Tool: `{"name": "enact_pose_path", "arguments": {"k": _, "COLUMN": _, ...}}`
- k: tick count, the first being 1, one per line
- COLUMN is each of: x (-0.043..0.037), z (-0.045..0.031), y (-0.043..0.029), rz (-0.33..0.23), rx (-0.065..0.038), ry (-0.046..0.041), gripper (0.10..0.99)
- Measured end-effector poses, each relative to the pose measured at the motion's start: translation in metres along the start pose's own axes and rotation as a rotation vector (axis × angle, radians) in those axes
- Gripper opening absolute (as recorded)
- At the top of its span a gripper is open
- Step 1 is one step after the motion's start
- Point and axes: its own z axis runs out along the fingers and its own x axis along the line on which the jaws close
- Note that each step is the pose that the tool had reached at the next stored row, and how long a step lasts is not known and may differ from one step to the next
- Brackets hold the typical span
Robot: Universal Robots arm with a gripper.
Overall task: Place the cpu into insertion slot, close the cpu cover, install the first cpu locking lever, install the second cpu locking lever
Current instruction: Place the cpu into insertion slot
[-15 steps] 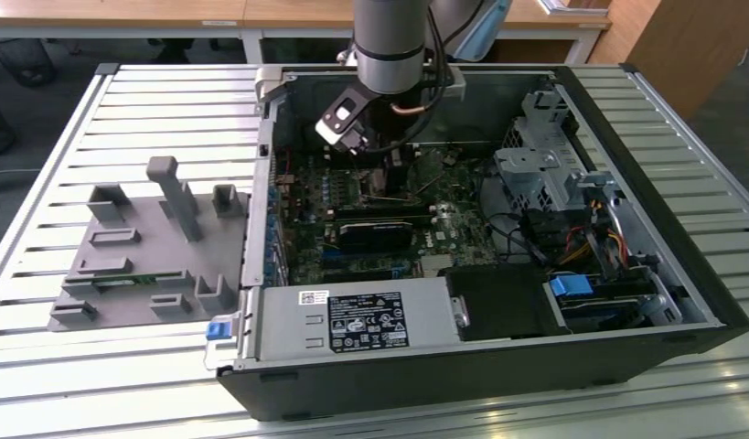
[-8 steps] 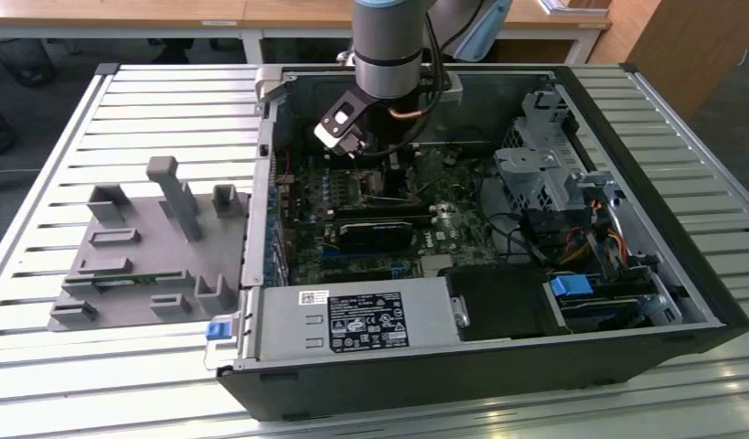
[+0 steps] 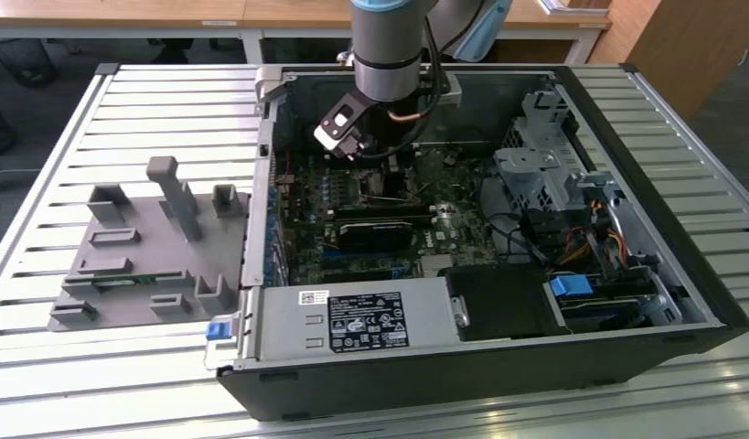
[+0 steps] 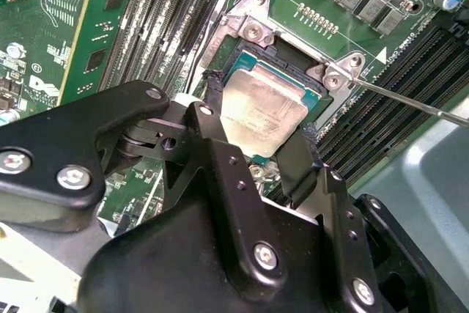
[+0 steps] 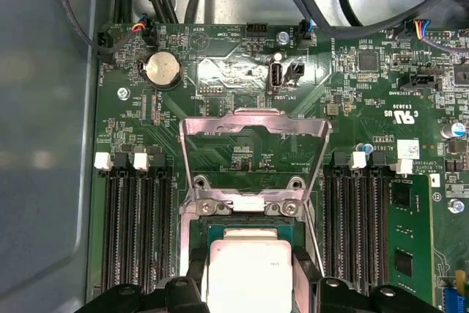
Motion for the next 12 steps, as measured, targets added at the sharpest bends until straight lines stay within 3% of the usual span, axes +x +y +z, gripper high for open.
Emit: {"name": "enact_pose_path", "arguments": {"k": 12, "x": 0.0001, "z": 0.0035, "y": -0.0003, "rz": 0.003, "rx": 0.0, "ry": -0.0002, "gripper": 0.541}}
